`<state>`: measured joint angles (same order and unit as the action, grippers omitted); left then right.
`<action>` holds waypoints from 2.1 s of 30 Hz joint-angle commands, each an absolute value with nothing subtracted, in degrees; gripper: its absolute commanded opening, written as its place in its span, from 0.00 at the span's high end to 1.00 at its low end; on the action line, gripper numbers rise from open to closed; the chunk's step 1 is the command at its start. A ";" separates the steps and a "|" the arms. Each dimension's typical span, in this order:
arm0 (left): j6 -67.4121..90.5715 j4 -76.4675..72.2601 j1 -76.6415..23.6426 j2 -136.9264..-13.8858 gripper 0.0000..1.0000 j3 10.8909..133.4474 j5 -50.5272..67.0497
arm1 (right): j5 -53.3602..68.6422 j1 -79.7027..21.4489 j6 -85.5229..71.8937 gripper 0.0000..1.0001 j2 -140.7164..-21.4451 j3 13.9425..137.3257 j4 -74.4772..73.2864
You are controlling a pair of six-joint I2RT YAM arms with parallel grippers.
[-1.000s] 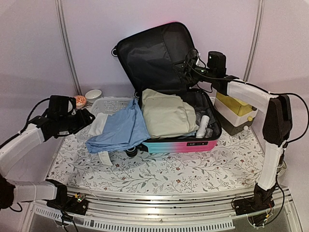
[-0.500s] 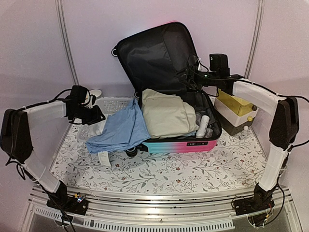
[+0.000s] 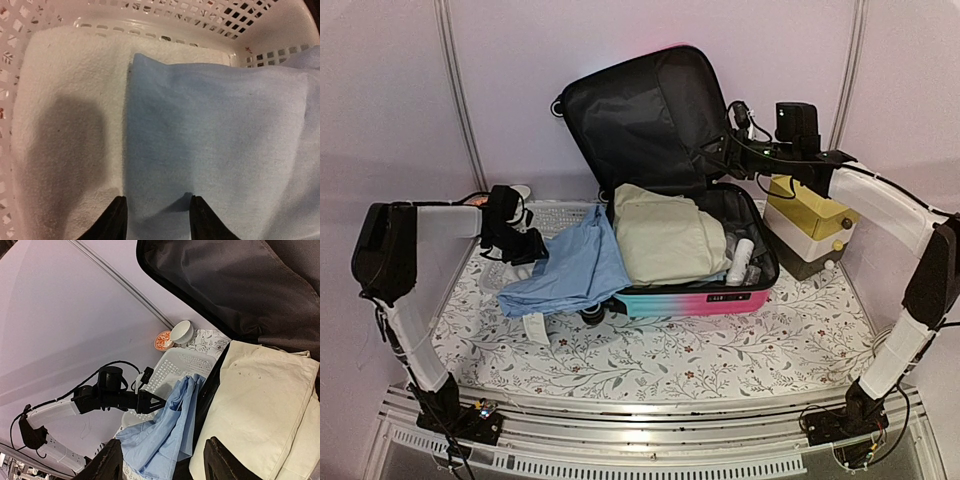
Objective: Open, take out, and arrange the luggage
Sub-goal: Adjust the clothes in the bin.
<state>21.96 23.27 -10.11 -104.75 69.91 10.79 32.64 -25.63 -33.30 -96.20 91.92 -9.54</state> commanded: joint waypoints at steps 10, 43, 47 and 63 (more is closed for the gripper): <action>21.95 18.97 -8.76 -111.71 0.62 73.92 15.65 | 30.90 -25.05 -31.47 0.45 -93.40 89.80 -11.51; 9.30 16.46 -9.86 -105.75 1.00 83.00 -4.82 | 30.32 -24.28 -30.72 0.47 -92.84 89.63 -12.78; 4.78 13.95 -9.55 -108.46 1.00 84.97 -7.27 | 30.15 -24.20 -30.67 0.47 -92.55 89.63 -13.00; 2.60 13.25 -8.68 -114.96 0.24 90.44 -7.76 | 28.49 -24.17 -30.26 0.47 -90.76 89.31 -14.53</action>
